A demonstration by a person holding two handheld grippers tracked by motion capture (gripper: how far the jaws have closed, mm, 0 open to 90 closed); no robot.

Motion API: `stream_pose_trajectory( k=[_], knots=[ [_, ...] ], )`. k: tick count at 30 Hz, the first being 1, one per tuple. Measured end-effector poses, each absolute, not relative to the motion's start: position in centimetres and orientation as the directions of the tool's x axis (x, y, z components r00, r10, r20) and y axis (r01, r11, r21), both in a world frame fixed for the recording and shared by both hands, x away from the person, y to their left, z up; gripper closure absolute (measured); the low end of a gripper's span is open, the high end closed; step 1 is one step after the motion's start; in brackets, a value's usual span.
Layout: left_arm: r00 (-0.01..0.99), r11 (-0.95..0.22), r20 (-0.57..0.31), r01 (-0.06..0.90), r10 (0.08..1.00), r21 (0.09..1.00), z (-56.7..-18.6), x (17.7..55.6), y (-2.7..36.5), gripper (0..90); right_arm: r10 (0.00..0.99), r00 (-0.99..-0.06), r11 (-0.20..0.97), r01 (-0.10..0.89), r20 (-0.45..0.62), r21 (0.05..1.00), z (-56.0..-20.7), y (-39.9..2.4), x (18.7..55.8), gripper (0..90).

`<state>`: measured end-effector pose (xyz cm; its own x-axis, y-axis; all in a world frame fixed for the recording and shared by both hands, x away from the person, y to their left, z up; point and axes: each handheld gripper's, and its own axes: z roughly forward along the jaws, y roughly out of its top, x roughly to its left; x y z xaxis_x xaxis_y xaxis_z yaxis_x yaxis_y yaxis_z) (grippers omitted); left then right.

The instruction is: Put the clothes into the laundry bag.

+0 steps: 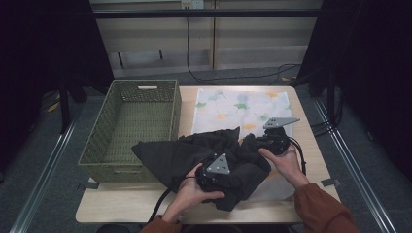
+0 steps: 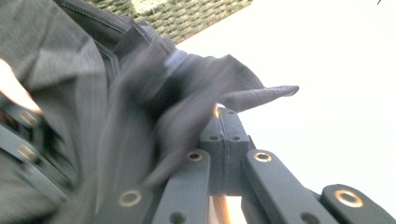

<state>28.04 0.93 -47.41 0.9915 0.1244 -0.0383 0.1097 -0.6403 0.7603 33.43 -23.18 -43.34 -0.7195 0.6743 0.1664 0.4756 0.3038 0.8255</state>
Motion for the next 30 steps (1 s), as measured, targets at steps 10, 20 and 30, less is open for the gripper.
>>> stream_pose_trajectory(
  k=[10,20,30],
  knots=[
    [0.991,-0.646,0.001,0.088,0.137,0.758,-48.2,27.1,0.3,53.0,0.655,-0.74,0.283,0.425,0.15,0.86,-41.5,-22.5,32.6,89.7],
    [0.981,-0.407,-0.12,0.174,0.155,0.897,-43.5,27.1,3.7,22.4,0.692,-0.701,0.277,0.476,0.171,0.835,-43.1,-23.8,33.3,89.7],
    [0.963,-0.363,-0.083,0.175,0.257,0.915,-36.8,31.1,4.8,23.2,0.696,-0.698,0.28,0.481,0.17,0.831,-43.4,-23.9,33.5,89.7]
  ],
)
